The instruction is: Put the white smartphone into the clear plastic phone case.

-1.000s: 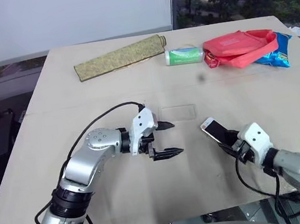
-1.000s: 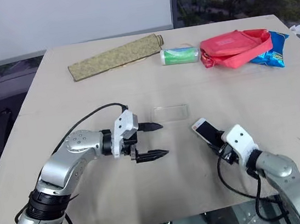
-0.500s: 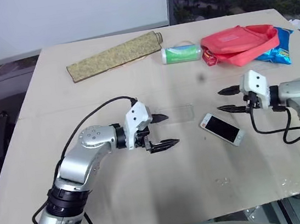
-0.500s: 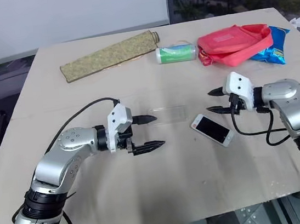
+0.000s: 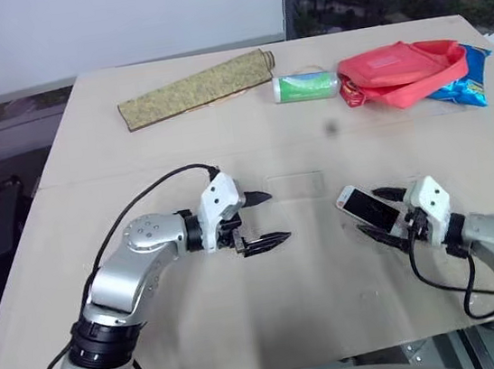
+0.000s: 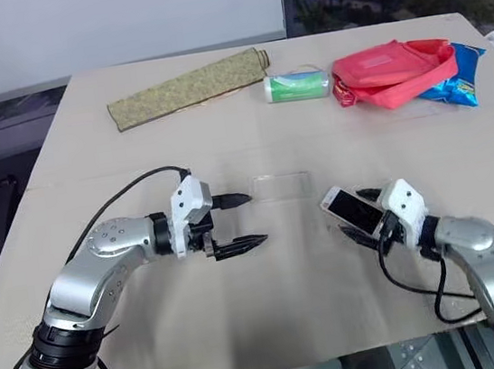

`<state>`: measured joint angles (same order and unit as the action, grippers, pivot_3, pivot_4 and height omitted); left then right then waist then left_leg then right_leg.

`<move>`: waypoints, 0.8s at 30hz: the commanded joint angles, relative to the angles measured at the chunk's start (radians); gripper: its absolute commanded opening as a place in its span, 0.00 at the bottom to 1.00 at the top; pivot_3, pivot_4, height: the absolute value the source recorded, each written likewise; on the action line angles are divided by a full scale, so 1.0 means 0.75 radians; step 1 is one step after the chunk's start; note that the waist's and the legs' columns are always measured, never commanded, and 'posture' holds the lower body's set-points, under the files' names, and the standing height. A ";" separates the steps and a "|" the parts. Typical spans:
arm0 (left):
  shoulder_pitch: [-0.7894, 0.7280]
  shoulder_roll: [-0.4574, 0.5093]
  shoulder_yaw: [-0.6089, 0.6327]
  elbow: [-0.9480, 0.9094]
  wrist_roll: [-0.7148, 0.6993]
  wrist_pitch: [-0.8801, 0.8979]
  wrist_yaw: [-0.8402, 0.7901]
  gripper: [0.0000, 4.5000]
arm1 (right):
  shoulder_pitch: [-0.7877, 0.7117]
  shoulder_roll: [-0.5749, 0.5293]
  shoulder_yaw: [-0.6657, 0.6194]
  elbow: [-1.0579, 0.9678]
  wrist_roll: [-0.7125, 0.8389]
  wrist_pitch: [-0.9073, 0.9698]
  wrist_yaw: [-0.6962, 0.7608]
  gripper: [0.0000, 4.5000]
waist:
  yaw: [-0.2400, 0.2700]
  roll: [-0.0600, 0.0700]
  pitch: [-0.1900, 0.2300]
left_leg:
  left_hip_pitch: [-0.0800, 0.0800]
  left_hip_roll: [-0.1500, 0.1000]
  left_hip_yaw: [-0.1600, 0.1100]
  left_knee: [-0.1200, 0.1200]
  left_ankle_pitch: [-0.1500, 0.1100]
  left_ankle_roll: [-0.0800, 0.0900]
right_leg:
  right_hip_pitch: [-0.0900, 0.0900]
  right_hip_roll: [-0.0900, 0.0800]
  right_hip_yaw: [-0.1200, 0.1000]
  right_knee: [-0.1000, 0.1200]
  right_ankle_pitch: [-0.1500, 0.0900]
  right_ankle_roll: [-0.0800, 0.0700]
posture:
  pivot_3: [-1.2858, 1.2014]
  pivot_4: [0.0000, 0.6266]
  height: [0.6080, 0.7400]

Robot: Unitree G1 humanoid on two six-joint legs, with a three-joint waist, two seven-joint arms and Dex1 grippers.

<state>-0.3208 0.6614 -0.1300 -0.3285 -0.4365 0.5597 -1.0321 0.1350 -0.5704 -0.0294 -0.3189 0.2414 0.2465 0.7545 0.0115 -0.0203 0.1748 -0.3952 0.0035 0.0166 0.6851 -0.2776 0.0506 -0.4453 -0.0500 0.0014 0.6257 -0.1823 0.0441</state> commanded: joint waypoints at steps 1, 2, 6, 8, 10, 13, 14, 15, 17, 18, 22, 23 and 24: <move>-0.069 0.004 -0.023 0.020 -0.013 -0.030 -0.062 1.00 | 0.038 0.038 -0.020 -0.036 -0.062 -0.031 -0.117 0.98 | -0.004 0.000 0.000 | 0.001 0.000 0.002 0.000 0.000 -0.001 | 0.000 0.001 0.002 0.001 0.000 0.000 | 0.52 0.24 1.00; -0.082 0.005 -0.028 0.029 -0.012 -0.030 -0.074 1.00 | 0.043 0.048 -0.021 -0.039 -0.060 -0.012 -0.133 0.98 | -0.005 0.000 0.000 | 0.002 0.001 0.003 0.001 0.002 -0.002 | 0.000 0.002 0.003 0.001 0.001 -0.001 | 0.52 0.24 1.00; -0.129 0.004 -0.046 0.063 -0.006 -0.037 -0.109 1.00 | 0.040 0.069 -0.035 -0.022 -0.005 0.095 -0.155 0.98 | -0.005 -0.001 -0.002 | 0.004 0.002 0.004 0.001 0.003 -0.005 | 0.001 0.004 0.007 0.001 0.003 -0.001 | 0.52 0.24 1.00; -0.138 0.000 -0.050 0.071 -0.003 -0.038 -0.114 1.00 | 0.023 0.056 -0.039 -0.002 -0.001 0.105 -0.147 0.98 | -0.005 -0.002 -0.002 | 0.004 0.002 0.004 0.001 0.003 -0.005 | 0.002 0.004 0.008 0.001 0.003 -0.001 | 0.52 0.24 1.00; -0.145 -0.005 -0.055 0.075 -0.001 -0.037 -0.118 1.00 | -0.023 0.036 -0.051 0.043 0.003 0.113 -0.136 0.98 | -0.004 -0.002 -0.002 | 0.005 0.002 0.004 0.001 0.003 -0.005 | 0.002 0.005 0.008 0.001 0.004 -0.001 | 0.52 0.24 1.00; -0.145 -0.010 -0.058 0.073 0.001 -0.035 -0.116 1.00 | -0.086 -0.017 -0.052 0.099 0.032 0.195 -0.089 0.98 | -0.004 -0.002 -0.002 | 0.005 0.001 0.005 0.001 0.003 -0.004 | 0.003 0.004 0.010 0.001 0.004 -0.001 | 0.52 0.24 1.00; -0.142 -0.012 -0.058 0.070 0.001 -0.034 -0.114 1.00 | -0.100 -0.043 -0.046 0.115 0.040 0.224 -0.065 0.98 | -0.003 -0.002 -0.002 | 0.005 0.001 0.005 0.001 0.003 -0.004 | 0.003 0.005 0.010 0.001 0.004 -0.001 | 0.52 0.24 1.00; -0.139 -0.013 -0.058 0.066 0.001 -0.033 -0.112 1.00 | -0.111 -0.062 -0.041 0.127 0.044 0.243 -0.047 0.98 | -0.001 -0.002 -0.002 | 0.005 0.001 0.005 0.001 0.003 -0.004 | 0.003 0.005 0.010 0.001 0.004 -0.001 | 0.52 0.24 1.00; -0.132 -0.014 -0.057 0.060 0.001 -0.032 -0.108 1.00 | -0.128 -0.102 -0.025 0.138 0.056 0.300 -0.018 0.98 | 0.001 -0.003 -0.002 | 0.006 0.001 0.005 0.001 0.003 -0.004 | 0.004 0.005 0.010 0.001 0.004 -0.001 | 0.52 0.24 1.00; -0.129 -0.014 -0.056 0.058 0.000 -0.031 -0.106 1.00 | -0.127 -0.131 -0.008 0.137 0.062 0.312 0.019 0.98 | 0.003 -0.003 -0.003 | 0.006 0.001 0.004 0.001 0.003 -0.004 | 0.004 0.005 0.010 0.001 0.004 -0.001 | 0.52 0.24 1.00; -0.111 -0.016 -0.051 0.039 -0.003 -0.026 -0.086 1.00 | -0.054 -0.251 0.078 0.118 0.008 0.231 0.146 0.98 | 0.007 -0.005 -0.004 | 0.008 0.000 0.003 0.001 0.003 -0.004 | 0.008 0.005 0.010 0.000 0.004 0.000 | 0.52 0.24 1.00; -0.108 -0.016 -0.051 0.035 -0.003 -0.026 -0.084 1.00 | -0.045 -0.264 0.086 0.122 0.002 0.214 0.152 0.98 | 0.007 -0.006 -0.005 | 0.010 0.000 0.002 0.000 0.002 -0.003 | 0.010 0.005 0.009 -0.001 0.004 -0.001 | 0.52 0.24 1.00; -0.105 -0.017 -0.051 0.033 -0.002 -0.026 -0.082 1.00 | -0.038 -0.266 0.089 0.130 0.000 0.205 0.150 0.93 | 0.007 -0.007 -0.005 | 0.011 0.000 0.001 0.000 0.002 -0.002 | 0.011 0.005 0.009 -0.001 0.003 -0.001 | 0.52 0.24 1.00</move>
<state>-0.3977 0.6492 -0.1763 -0.2650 -0.4328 0.5519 -1.1008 0.0583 -0.7523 -0.0106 -0.2561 0.2852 0.3929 0.8390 0.0166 -0.0252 0.1709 -0.3869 0.0035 0.0173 0.6849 -0.2764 0.0492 -0.4372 -0.0464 0.0080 0.6248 -0.1797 0.0437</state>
